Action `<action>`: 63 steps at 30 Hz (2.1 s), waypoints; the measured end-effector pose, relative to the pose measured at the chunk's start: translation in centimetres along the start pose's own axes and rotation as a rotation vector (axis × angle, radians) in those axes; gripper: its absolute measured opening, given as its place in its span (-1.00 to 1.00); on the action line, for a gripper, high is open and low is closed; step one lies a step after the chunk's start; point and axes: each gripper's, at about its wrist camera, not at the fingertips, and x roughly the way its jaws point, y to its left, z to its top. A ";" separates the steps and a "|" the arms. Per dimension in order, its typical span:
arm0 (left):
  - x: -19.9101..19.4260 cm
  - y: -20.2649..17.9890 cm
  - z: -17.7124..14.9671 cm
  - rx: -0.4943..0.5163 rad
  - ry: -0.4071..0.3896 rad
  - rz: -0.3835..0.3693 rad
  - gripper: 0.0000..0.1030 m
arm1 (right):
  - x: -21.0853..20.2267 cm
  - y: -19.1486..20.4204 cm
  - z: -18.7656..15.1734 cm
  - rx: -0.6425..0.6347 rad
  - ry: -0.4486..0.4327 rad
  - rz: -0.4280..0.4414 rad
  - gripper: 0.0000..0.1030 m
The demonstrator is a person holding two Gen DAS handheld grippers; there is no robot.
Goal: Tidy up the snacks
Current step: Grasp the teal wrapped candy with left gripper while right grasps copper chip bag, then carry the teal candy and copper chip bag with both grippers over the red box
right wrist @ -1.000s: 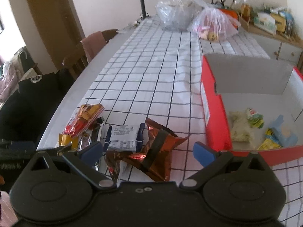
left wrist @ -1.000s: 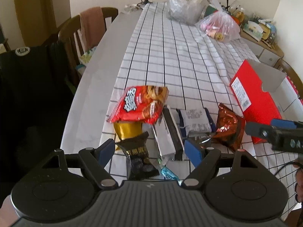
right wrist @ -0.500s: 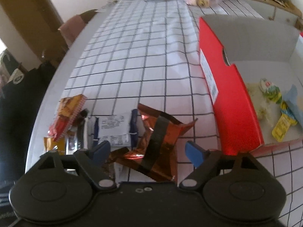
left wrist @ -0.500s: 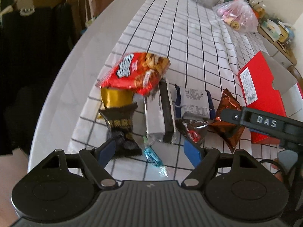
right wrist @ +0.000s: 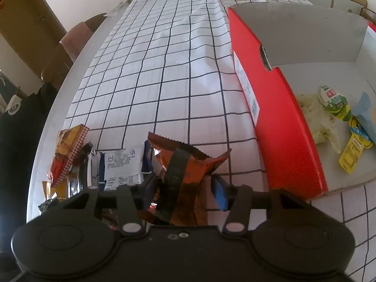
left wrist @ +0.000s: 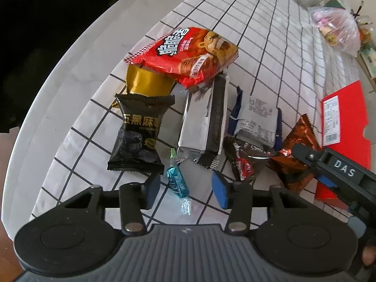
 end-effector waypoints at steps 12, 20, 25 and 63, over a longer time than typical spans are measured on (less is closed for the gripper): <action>0.6 0.1 0.1 0.004 0.006 0.035 -0.68 | 0.0 -0.2 -0.1 -0.012 -0.015 0.002 -0.30; 0.2 0.5 -0.1 0.037 0.004 0.019 -0.76 | -0.8 -0.1 -0.6 -0.020 -0.037 -0.008 -0.33; -0.8 0.6 -0.2 0.067 -0.002 -0.019 -0.79 | -2.3 -0.1 -1.1 -0.030 -0.065 -0.010 -0.33; -12.6 -19.2 -0.4 0.585 -0.250 -0.300 -0.79 | -19.2 -12.7 2.8 -0.005 -0.381 -0.050 -0.33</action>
